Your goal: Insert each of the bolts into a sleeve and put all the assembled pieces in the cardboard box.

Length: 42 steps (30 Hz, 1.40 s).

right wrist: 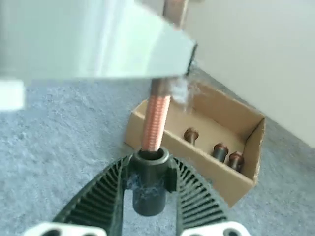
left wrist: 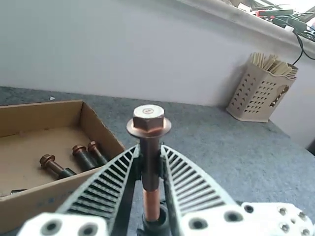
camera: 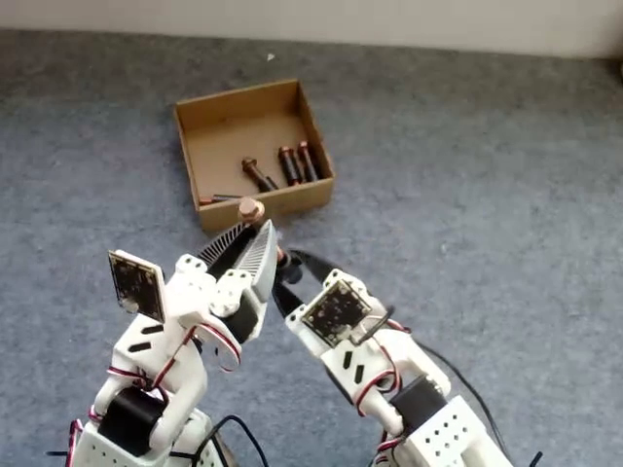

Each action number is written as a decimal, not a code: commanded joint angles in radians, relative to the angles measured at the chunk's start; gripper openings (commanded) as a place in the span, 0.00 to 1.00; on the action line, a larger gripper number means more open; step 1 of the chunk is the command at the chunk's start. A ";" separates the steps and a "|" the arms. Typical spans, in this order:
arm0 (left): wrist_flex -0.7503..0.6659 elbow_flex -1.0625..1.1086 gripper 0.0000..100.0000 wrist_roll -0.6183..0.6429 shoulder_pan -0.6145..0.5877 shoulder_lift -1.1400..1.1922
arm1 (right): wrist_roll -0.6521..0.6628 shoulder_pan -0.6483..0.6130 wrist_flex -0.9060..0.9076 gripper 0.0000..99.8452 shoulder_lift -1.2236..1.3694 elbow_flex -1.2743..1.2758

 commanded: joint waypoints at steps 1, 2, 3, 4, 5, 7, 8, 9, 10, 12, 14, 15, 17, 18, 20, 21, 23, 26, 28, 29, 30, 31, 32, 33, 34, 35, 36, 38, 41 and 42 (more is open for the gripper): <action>0.055 -0.015 0.01 -0.021 0.025 -0.005 | 0.014 -0.024 -0.027 0.01 -0.084 -0.018; 0.060 -0.015 0.01 -0.021 0.025 -0.005 | 0.014 -0.031 -0.027 0.01 -0.097 -0.018; 0.063 -0.012 0.01 -0.021 0.025 -0.005 | 0.014 -0.039 -0.025 0.01 -0.105 -0.018; 0.066 -0.008 0.01 -0.020 0.025 -0.005 | 0.014 -0.047 -0.022 0.01 -0.107 -0.018; 0.066 -0.007 0.01 -0.020 0.025 -0.005 | 0.014 -0.056 -0.007 0.01 -0.107 -0.018; 0.071 -0.007 0.01 -0.021 0.048 -0.005 | 0.012 -0.074 0.024 0.01 -0.107 -0.018; 0.089 -0.007 0.01 -0.023 0.065 -0.005 | 0.009 -0.077 0.031 0.01 -0.110 -0.018; 0.114 -0.010 0.01 -0.023 0.088 -0.005 | 0.009 -0.077 0.033 0.01 -0.113 -0.018; 0.137 -0.010 0.01 -0.025 0.111 -0.005 | 0.009 -0.074 0.031 0.01 -0.113 -0.019; 0.187 -0.013 0.01 -0.025 0.150 -0.005 | 0.008 -0.054 0.035 0.01 -0.113 -0.044; 0.232 -0.018 0.01 -0.026 0.174 -0.005 | 0.006 -0.027 0.035 0.01 -0.113 -0.067; 0.252 -0.018 0.01 -0.026 0.180 -0.005 | 0.006 -0.013 0.035 0.01 -0.113 -0.073; 0.279 -0.016 0.01 -0.026 0.183 -0.005 | -0.002 0.012 0.035 0.01 -0.113 -0.090; 0.290 -0.016 0.01 -0.026 0.183 -0.005 | -0.025 0.022 0.035 0.01 -0.113 -0.096; 0.311 -0.016 0.01 -0.026 0.183 -0.005 | -0.075 0.047 0.036 0.01 -0.113 -0.107; 0.324 -0.016 0.02 -0.026 0.182 -0.005 | -0.087 0.054 0.036 0.01 -0.113 -0.105; 0.356 -0.016 0.08 -0.026 0.182 -0.005 | -0.095 0.056 0.036 0.01 -0.113 -0.101; 0.423 -0.018 0.22 -0.026 0.174 -0.005 | -0.097 0.058 0.036 0.01 -0.113 -0.097; 0.486 -0.021 0.32 -0.026 0.174 -0.005 | -0.097 0.058 0.036 0.01 -0.113 -0.097; 0.522 -0.031 0.35 -0.026 0.174 -0.005 | -0.097 0.062 0.036 0.01 -0.113 -0.097; 0.554 -0.045 0.37 -0.026 0.171 -0.005 | -0.098 0.067 0.036 0.01 -0.113 -0.097; 0.578 -0.064 0.37 -0.028 0.159 -0.005 | -0.098 0.071 0.036 0.01 -0.113 -0.096; 0.597 -0.085 0.38 -0.028 0.139 -0.005 | -0.098 0.076 0.036 0.01 -0.113 -0.096; 0.611 -0.108 0.38 -0.029 0.116 -0.005 | -0.098 0.084 0.036 0.01 -0.113 -0.096; 0.621 -0.128 0.38 -0.048 0.091 -0.005 | -0.098 0.091 0.036 0.01 -0.113 -0.094; 0.631 -0.147 0.38 -0.077 0.067 -0.005 | -0.100 0.102 0.036 0.01 -0.113 -0.093; 0.638 -0.163 0.38 -0.103 0.039 -0.005 | -0.109 0.114 0.036 0.01 -0.111 -0.085; 0.643 -0.185 0.38 -0.138 -0.025 -0.005 | -0.157 0.145 0.038 0.01 -0.113 -0.073; 0.637 -0.186 0.38 -0.186 -0.134 -0.005 | -0.213 0.193 0.038 0.01 -0.107 -0.048; 0.637 -0.182 0.37 -0.198 -0.168 -0.005 | -0.227 0.203 0.038 0.01 -0.107 -0.031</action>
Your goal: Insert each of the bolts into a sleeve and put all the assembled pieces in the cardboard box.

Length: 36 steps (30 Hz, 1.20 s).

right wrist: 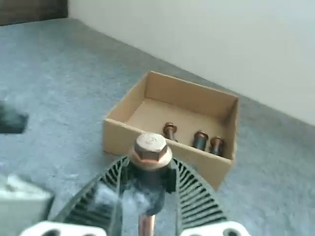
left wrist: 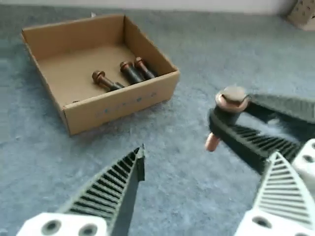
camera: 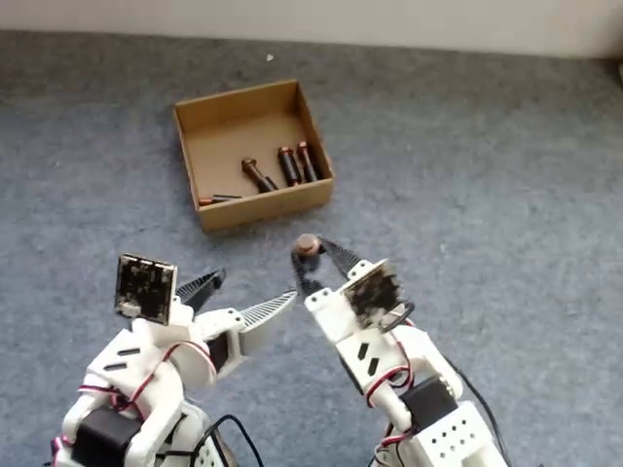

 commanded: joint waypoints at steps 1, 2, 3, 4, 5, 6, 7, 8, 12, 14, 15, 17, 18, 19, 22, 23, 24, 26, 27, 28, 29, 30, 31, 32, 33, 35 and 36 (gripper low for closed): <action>0.014 -0.012 0.36 -0.083 -0.142 0.005 | -0.060 0.058 -0.005 0.01 -0.028 -0.013; 0.014 -0.001 0.33 -0.095 -0.173 0.005 | -0.069 0.064 -0.005 0.01 -0.028 0.005; 0.014 0.012 0.29 -0.107 -0.199 0.005 | -0.075 0.068 -0.005 0.01 -0.028 0.024; 0.014 0.025 0.25 -0.120 -0.223 0.005 | -0.083 0.068 -0.005 0.01 -0.030 0.039; 0.012 0.042 0.20 -0.132 -0.243 0.005 | -0.084 0.068 -0.005 0.01 -0.031 0.054; 0.012 0.061 0.15 -0.141 -0.260 0.004 | -0.091 0.068 -0.005 0.01 -0.033 0.067; 0.012 0.079 0.10 -0.150 -0.271 0.004 | -0.098 0.068 -0.005 0.01 -0.035 0.077; 0.012 0.096 0.05 -0.158 -0.278 0.004 | -0.104 0.068 -0.005 0.01 -0.035 0.084; 0.012 0.177 0.03 -0.170 -0.294 0.004 | -0.118 0.068 -0.005 0.01 -0.035 0.116; 0.011 0.222 0.03 -0.170 -0.303 0.004 | -0.130 0.068 -0.005 0.01 -0.028 0.134; 0.005 0.245 0.03 -0.170 -0.303 0.004 | -0.130 0.068 -0.005 0.01 -0.028 0.145; -0.034 0.305 0.03 -0.167 -0.303 0.004 | -0.130 0.068 -0.005 0.01 -0.027 0.154; -0.061 0.338 0.03 -0.167 -0.303 0.004 | -0.130 0.068 0.001 0.01 -0.027 0.154; -0.095 0.372 0.03 -0.167 -0.303 0.004 | -0.130 0.068 0.030 0.01 -0.027 0.150; -0.204 0.453 0.03 -0.170 -0.303 0.004 | -0.130 0.064 0.165 0.01 -0.027 0.119; -0.232 0.460 0.03 -0.172 -0.300 0.010 | -0.132 0.062 0.191 0.01 -0.025 0.082; -0.244 0.458 0.03 -0.170 -0.302 0.005 | -0.132 0.062 0.213 0.01 -0.025 0.045; -0.242 0.458 0.03 -0.170 -0.303 0.005 | -0.132 0.062 0.243 0.01 -0.010 -0.016; -0.242 0.458 0.03 -0.170 -0.303 0.007 | -0.132 0.062 0.251 0.01 0.007 -0.044; -0.242 0.458 0.03 -0.170 -0.303 0.007 | -0.132 0.062 0.249 0.01 0.035 -0.068; -0.242 0.458 0.03 -0.170 -0.303 0.008 | -0.130 0.062 0.246 0.01 0.070 -0.102; -0.241 0.458 0.03 -0.170 -0.303 0.012 | -0.130 0.062 0.246 0.01 0.113 -0.145; -0.238 0.458 0.03 -0.170 -0.303 0.012 | -0.130 0.062 0.246 0.01 0.163 -0.193; -0.226 0.458 0.03 -0.170 -0.303 0.012 | -0.130 0.062 0.246 0.01 0.223 -0.240; -0.215 0.458 0.03 -0.170 -0.303 0.012 | -0.130 0.062 0.246 0.01 0.285 -0.288; -0.206 0.458 0.03 -0.170 -0.303 0.008 | -0.130 0.062 0.246 0.01 0.417 -0.397; -0.203 0.458 0.03 -0.170 -0.303 0.008 | -0.130 0.062 0.245 0.01 0.483 -0.450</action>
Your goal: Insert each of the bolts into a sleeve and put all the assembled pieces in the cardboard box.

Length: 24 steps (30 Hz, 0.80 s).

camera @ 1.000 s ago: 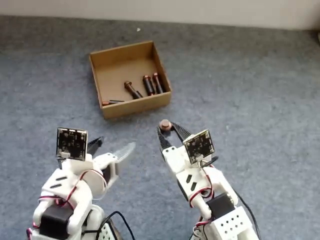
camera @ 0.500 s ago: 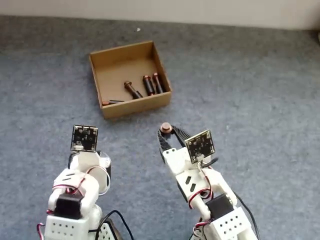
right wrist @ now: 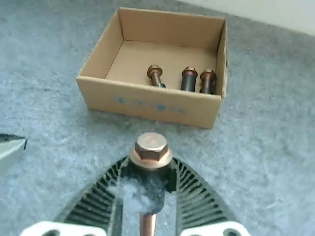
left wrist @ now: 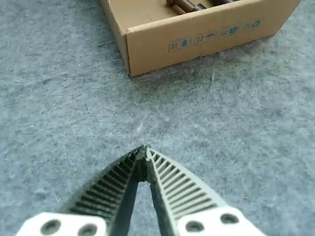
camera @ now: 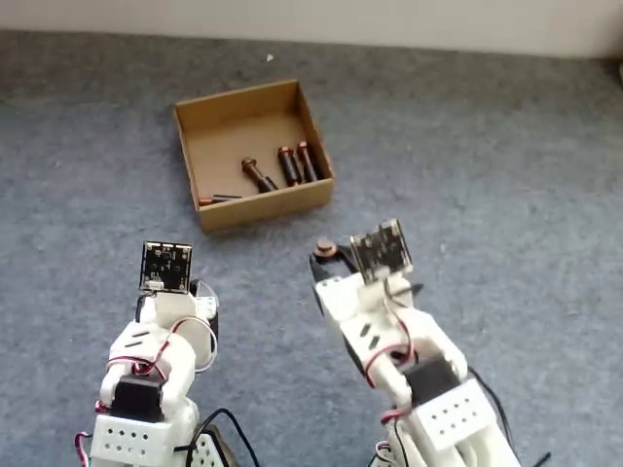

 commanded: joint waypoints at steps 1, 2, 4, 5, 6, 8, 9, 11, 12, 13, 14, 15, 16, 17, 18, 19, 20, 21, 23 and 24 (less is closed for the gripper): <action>0.014 0.019 0.03 -0.014 -0.007 -0.002 | -0.011 0.007 -0.004 0.01 0.228 -0.260; 0.014 0.019 0.03 -0.014 -0.007 -0.002 | -0.011 0.007 -0.004 0.01 0.288 -0.311; 0.014 0.019 0.03 -0.014 -0.007 -0.002 | -0.011 0.007 -0.004 0.01 0.401 -0.412; 0.015 0.019 0.03 -0.014 -0.007 -0.002 | -0.011 0.007 -0.005 0.01 0.455 -0.461; 0.015 0.019 0.03 -0.014 -0.007 -0.002 | -0.011 0.007 -0.005 0.01 0.507 -0.507; 0.015 0.019 0.03 -0.014 -0.007 -0.002 | -0.011 0.007 -0.005 0.01 0.611 -0.605; 0.015 0.019 0.03 -0.014 -0.007 -0.002 | -0.011 0.007 -0.005 0.01 0.661 -0.654; 0.015 0.019 0.03 -0.015 -0.007 -0.002 | -0.011 0.007 -0.010 0.01 0.762 -0.757; 0.015 0.019 0.03 -0.015 -0.007 -0.002 | -0.011 0.008 -0.030 0.01 0.812 -0.803; 0.015 0.019 0.03 -0.015 -0.007 -0.002 | -0.011 0.010 -0.061 0.01 0.863 -0.845; 0.015 0.019 0.03 -0.015 -0.007 -0.002 | -0.011 0.012 -0.102 0.01 0.915 -0.885; 0.015 0.019 0.03 -0.015 -0.007 -0.002 | -0.011 0.012 -0.148 0.01 0.966 -0.918; 0.015 0.019 0.03 -0.015 -0.007 -0.002 | -0.011 0.012 -0.193 0.01 1.018 -0.946; 0.015 0.019 0.03 -0.015 -0.007 -0.002 | -0.011 0.012 -0.236 0.01 1.066 -0.974; 0.015 0.019 0.03 -0.015 -0.007 -0.001 | -0.008 0.012 -0.277 0.01 1.115 -0.998; 0.015 0.019 0.03 -0.015 -0.007 -0.001 | -0.006 0.012 -0.314 0.01 1.161 -1.018; 0.015 0.019 0.03 -0.015 -0.007 -0.001 | -0.006 0.012 -0.346 0.01 1.205 -1.043; 0.015 0.019 0.03 -0.015 -0.007 -0.001 | -0.006 0.013 -0.372 0.01 1.248 -1.067; 0.015 0.019 0.03 -0.015 -0.007 -0.001 | -0.006 0.013 -0.410 0.01 1.328 -1.121; 0.015 0.019 0.03 -0.015 -0.007 -0.001 | -0.006 0.013 -0.424 0.01 1.368 -1.144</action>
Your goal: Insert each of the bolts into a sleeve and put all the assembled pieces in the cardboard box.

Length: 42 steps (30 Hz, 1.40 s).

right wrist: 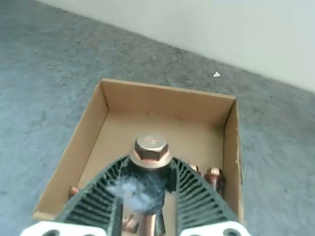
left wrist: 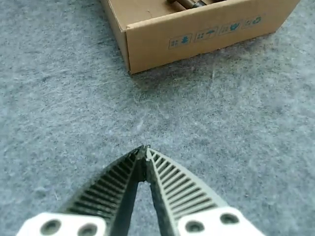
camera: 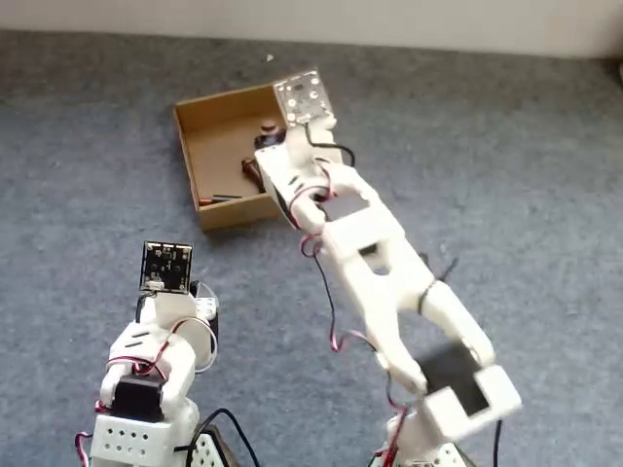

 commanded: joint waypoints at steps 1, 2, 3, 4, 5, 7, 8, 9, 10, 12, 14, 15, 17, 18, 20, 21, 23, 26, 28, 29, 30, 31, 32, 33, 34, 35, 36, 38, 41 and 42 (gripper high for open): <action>0.006 0.019 0.03 -0.015 -0.007 -0.001 | -0.006 0.013 -0.094 0.01 0.087 -0.154; 0.006 0.019 0.03 -0.015 -0.007 -0.001 | -0.006 0.013 -0.105 0.01 0.122 -0.176; 0.006 0.019 0.03 -0.015 -0.007 -0.001 | -0.006 0.013 -0.114 0.01 0.154 -0.197; 0.006 0.019 0.03 -0.015 -0.007 -0.001 | -0.006 0.013 -0.120 0.01 0.185 -0.216; 0.006 0.019 0.03 -0.015 -0.008 -0.001 | -0.006 0.015 -0.120 0.01 0.209 -0.234; 0.006 0.019 0.03 -0.015 -0.008 -0.001 | -0.009 0.022 -0.117 0.01 0.252 -0.257; 0.006 0.019 0.03 -0.015 -0.008 -0.001 | -0.011 0.025 -0.114 0.01 0.268 -0.263; 0.006 0.019 0.03 -0.015 -0.008 -0.001 | -0.011 0.027 -0.113 0.01 0.282 -0.266; 0.006 0.019 0.03 -0.015 -0.008 -0.001 | -0.011 0.028 -0.113 0.03 0.292 -0.266; 0.006 0.019 0.03 -0.015 -0.008 -0.001 | -0.011 0.030 -0.111 0.08 0.297 -0.265; 0.006 0.019 0.03 -0.015 -0.008 -0.001 | -0.011 0.030 -0.111 0.11 0.277 -0.265; 0.006 0.019 0.03 -0.015 -0.008 -0.001 | -0.011 0.030 -0.108 0.12 0.257 -0.262; 0.006 0.019 0.03 -0.015 -0.008 -0.001 | -0.011 0.030 -0.051 0.12 0.203 -0.248; 0.006 0.019 0.03 -0.015 -0.008 -0.001 | -0.011 0.028 -0.015 0.12 0.170 -0.242; 0.006 0.019 0.03 -0.015 -0.008 -0.001 | -0.011 0.025 0.062 0.12 0.101 -0.229; 0.006 0.019 0.03 -0.015 -0.008 -0.001 | -0.011 0.024 0.110 0.12 0.067 -0.220; 0.006 0.019 0.03 -0.015 -0.008 -0.002 | -0.011 0.024 0.193 0.12 -0.004 -0.188; 0.006 0.019 0.03 -0.015 -0.008 -0.002 | -0.011 0.027 0.314 0.09 -0.117 -0.099; 0.006 0.019 0.03 -0.015 -0.008 -0.002 | -0.009 0.028 0.364 0.04 -0.205 -0.018; 0.006 0.019 0.03 -0.015 -0.008 -0.002 | -0.006 0.028 0.378 0.01 -0.252 0.033; 0.006 0.019 0.03 -0.015 -0.008 -0.002 | -0.006 0.028 0.386 0.00 -0.300 0.084; 0.006 0.019 0.03 -0.015 -0.008 -0.002 | -0.006 0.030 0.386 0.01 -0.354 0.143; 0.006 0.019 0.03 -0.015 -0.008 -0.002 | -0.005 0.030 0.386 0.01 -0.407 0.202; 0.006 0.019 0.03 -0.015 -0.008 -0.002 | -0.005 0.030 0.386 0.01 -0.464 0.262; 0.006 0.019 0.03 -0.015 -0.008 -0.002 | -0.005 0.030 0.386 0.01 -0.521 0.318; 0.006 0.019 0.03 -0.015 -0.008 -0.002 | -0.005 0.030 0.386 0.01 -0.581 0.375; 0.006 0.019 0.03 -0.015 -0.008 -0.002 | -0.005 0.030 0.386 0.01 -0.638 0.430; 0.006 0.019 0.03 -0.015 -0.008 -0.002 | -0.005 0.033 0.386 0.01 -0.751 0.536; 0.006 0.019 0.03 -0.015 -0.008 -0.002 | -0.009 0.064 0.386 0.01 -0.898 0.661; 0.006 0.019 0.03 -0.015 -0.008 -0.002 | -0.009 0.079 0.386 0.01 -0.941 0.697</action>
